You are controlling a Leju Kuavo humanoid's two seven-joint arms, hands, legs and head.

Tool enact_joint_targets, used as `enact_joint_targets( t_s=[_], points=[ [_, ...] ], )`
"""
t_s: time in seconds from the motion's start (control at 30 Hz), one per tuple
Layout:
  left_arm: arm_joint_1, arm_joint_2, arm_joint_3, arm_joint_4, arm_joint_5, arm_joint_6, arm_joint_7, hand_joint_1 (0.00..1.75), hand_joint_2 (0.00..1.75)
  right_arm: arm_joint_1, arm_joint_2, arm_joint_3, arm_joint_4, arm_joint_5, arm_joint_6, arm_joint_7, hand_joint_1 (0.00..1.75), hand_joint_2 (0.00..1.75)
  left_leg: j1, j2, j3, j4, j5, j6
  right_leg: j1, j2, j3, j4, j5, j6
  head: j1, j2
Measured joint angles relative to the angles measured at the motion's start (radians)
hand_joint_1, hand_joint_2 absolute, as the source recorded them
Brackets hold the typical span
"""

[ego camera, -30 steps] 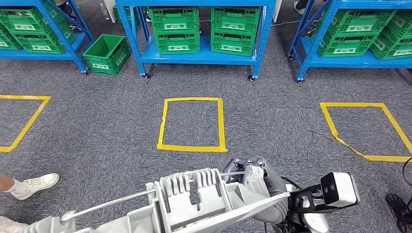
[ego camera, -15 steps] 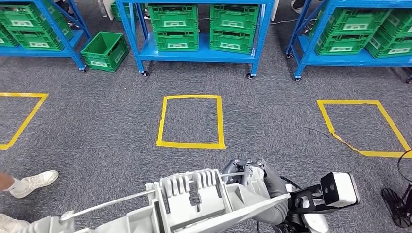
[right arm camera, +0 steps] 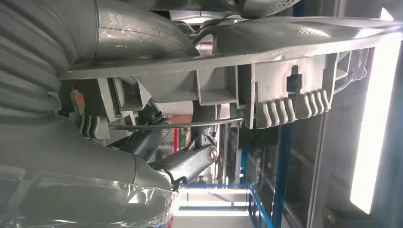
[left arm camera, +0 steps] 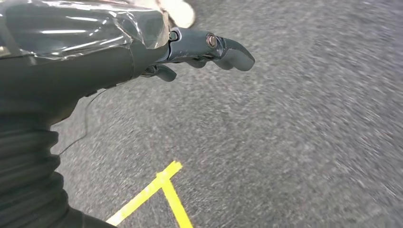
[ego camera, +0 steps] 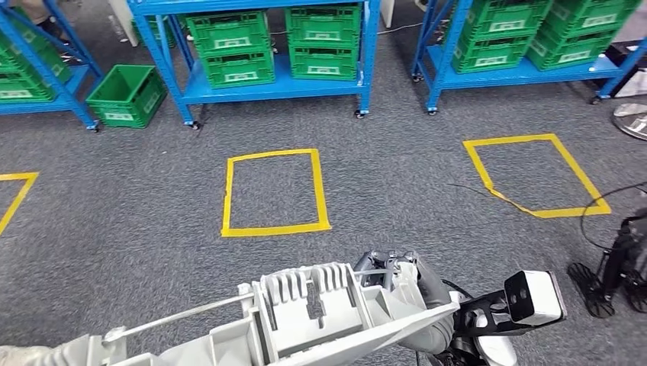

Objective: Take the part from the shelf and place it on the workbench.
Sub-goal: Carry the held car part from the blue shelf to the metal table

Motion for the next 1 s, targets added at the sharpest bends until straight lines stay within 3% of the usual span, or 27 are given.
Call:
enact_joint_targets(
  t_s=[0.07,0.13,0.2,0.27,0.33,0.37,0.4,0.47,0.5,0.57,0.63,0.67,0.73,0.8,0.83,0.87,0.9,0.93,1.0],
  points=[
    [0.001,0.003,0.0,0.0,-0.009,-0.008,0.0,0.0,1.75,0.003,0.0,-0.001,0.0,0.002,-0.004,-0.001,1.75,1.75,-0.005,-0.025,0.025,-0.053,0.012,0.019,-0.007,0.019,-0.007,-0.001,0.006,0.009,-0.001,0.0],
    [-0.002,0.003,0.0,0.0,-0.017,-0.015,0.001,0.0,1.75,0.009,-0.001,-0.003,-0.003,0.006,-0.011,-0.001,1.75,1.75,-0.008,-0.011,0.035,-0.077,0.019,0.027,-0.012,0.037,-0.013,-0.007,0.014,0.021,-0.006,0.0],
    [-0.01,0.0,0.0,0.001,-0.025,-0.019,0.002,0.0,1.75,0.012,-0.002,-0.005,-0.008,0.011,-0.017,0.0,1.75,1.75,-0.005,0.014,0.054,-0.122,0.035,0.031,-0.005,0.008,-0.03,0.011,0.003,0.025,-0.003,0.0],
    [-0.017,-0.005,0.0,0.002,-0.033,-0.024,0.002,0.0,1.75,0.013,-0.006,-0.006,-0.011,0.015,-0.026,0.001,1.75,1.75,-0.003,0.04,0.063,-0.146,0.045,0.03,-0.004,-0.043,-0.08,0.103,-0.04,0.021,0.001,0.0],
    [-0.02,-0.011,0.0,0.004,-0.041,-0.032,0.001,0.0,1.75,0.019,-0.014,-0.008,-0.012,0.015,-0.034,0.003,1.75,1.75,-0.003,0.065,0.06,-0.147,0.045,0.029,-0.012,-0.06,-0.14,0.222,-0.082,0.027,0.002,0.0],
    [-0.022,-0.015,-0.001,0.005,-0.044,-0.036,-0.001,0.0,1.75,0.024,-0.021,-0.009,-0.012,0.015,-0.037,0.004,1.75,1.75,-0.003,0.077,0.058,-0.144,0.044,0.027,-0.017,-0.063,-0.153,0.247,-0.086,0.035,0.002,0.0],
    [-0.026,-0.019,-0.001,0.006,-0.048,-0.039,-0.003,0.0,1.75,0.028,-0.027,-0.01,-0.012,0.015,-0.038,0.004,1.75,1.75,-0.002,0.089,0.055,-0.14,0.042,0.023,-0.021,-0.067,-0.144,0.232,-0.075,0.048,0.002,0.0],
    [-0.038,-0.029,-0.001,0.009,-0.054,-0.045,-0.012,0.0,1.75,0.031,-0.037,-0.013,-0.013,0.011,-0.042,0.005,1.75,1.75,0.002,0.109,0.049,-0.12,0.032,0.008,-0.028,-0.094,-0.075,0.106,-0.028,0.071,0.002,0.0],
    [-0.046,-0.032,-0.001,0.011,-0.057,-0.047,-0.016,0.0,1.75,0.031,-0.039,-0.013,-0.014,0.009,-0.045,0.006,1.75,1.75,0.001,0.118,0.044,-0.107,0.025,-0.001,-0.028,-0.111,-0.042,0.047,-0.009,0.074,0.002,0.0],
    [-0.058,-0.037,-0.001,0.013,-0.062,-0.053,-0.021,0.0,1.75,0.029,-0.043,-0.013,-0.016,0.003,-0.049,0.008,1.75,1.75,-0.002,0.132,0.036,-0.087,0.015,-0.017,-0.024,-0.124,-0.02,0.004,0.002,0.06,0.001,0.0],
    [-0.066,-0.043,-0.001,0.015,-0.065,-0.058,-0.023,0.0,1.75,0.028,-0.046,-0.012,-0.017,0.0,-0.051,0.013,1.75,1.75,0.0,0.146,0.034,-0.081,0.013,-0.023,-0.023,-0.104,-0.028,0.009,0.007,0.041,-0.001,0.0],
    [-0.07,-0.047,-0.001,0.016,-0.066,-0.059,-0.024,0.0,1.75,0.028,-0.046,-0.012,-0.018,-0.002,-0.052,0.016,1.75,1.75,0.003,0.142,0.033,-0.075,0.006,-0.027,-0.024,-0.095,-0.03,0.009,0.01,0.035,-0.001,0.0],
    [-0.075,-0.051,-0.001,0.02,-0.065,-0.061,-0.027,0.0,1.75,0.026,-0.047,-0.011,-0.02,-0.005,-0.054,0.022,1.75,1.75,0.011,0.105,0.012,-0.02,-0.038,-0.036,-0.028,-0.077,-0.034,0.007,0.017,0.023,-0.002,0.0],
    [-0.075,-0.053,0.0,0.026,-0.064,-0.061,-0.029,0.0,1.75,0.023,-0.047,-0.01,-0.021,-0.01,-0.055,0.027,1.75,1.75,0.013,0.062,-0.041,0.109,-0.114,-0.042,-0.026,-0.059,-0.039,0.007,0.022,0.015,-0.002,0.0],
    [-0.073,-0.054,0.0,0.03,-0.062,-0.061,-0.03,0.0,1.75,0.023,-0.047,-0.009,-0.021,-0.013,-0.055,0.028,1.75,1.75,0.013,0.054,-0.069,0.174,-0.141,-0.042,-0.023,-0.048,-0.041,0.007,0.024,0.011,-0.002,0.0],
    [-0.071,-0.054,0.0,0.034,-0.06,-0.061,-0.031,0.0,1.75,0.023,-0.048,-0.007,-0.021,-0.015,-0.055,0.029,1.75,1.75,0.013,0.051,-0.085,0.212,-0.151,-0.04,-0.02,-0.036,-0.044,0.008,0.026,0.009,-0.002,0.0],
    [-0.07,-0.054,0.001,0.037,-0.058,-0.061,-0.032,0.0,1.75,0.023,-0.049,-0.006,-0.021,-0.016,-0.055,0.03,1.75,1.75,0.012,0.048,-0.083,0.212,-0.14,-0.034,-0.016,-0.024,-0.046,0.008,0.028,0.007,-0.002,0.0],
    [-0.068,-0.055,0.001,0.039,-0.057,-0.061,-0.033,0.0,1.75,0.023,-0.05,-0.005,-0.021,-0.017,-0.054,0.031,1.75,1.75,0.011,0.043,-0.062,0.171,-0.113,-0.026,-0.012,-0.012,-0.046,0.008,0.031,0.007,-0.002,0.0],
    [-0.067,-0.053,0.002,0.044,-0.055,-0.061,-0.033,0.0,1.75,0.021,-0.05,-0.002,-0.021,-0.017,-0.053,0.031,1.75,1.75,0.008,0.004,0.01,0.032,-0.049,-0.001,-0.009,0.011,-0.048,0.007,0.036,0.009,-0.001,0.0]
  ],
)
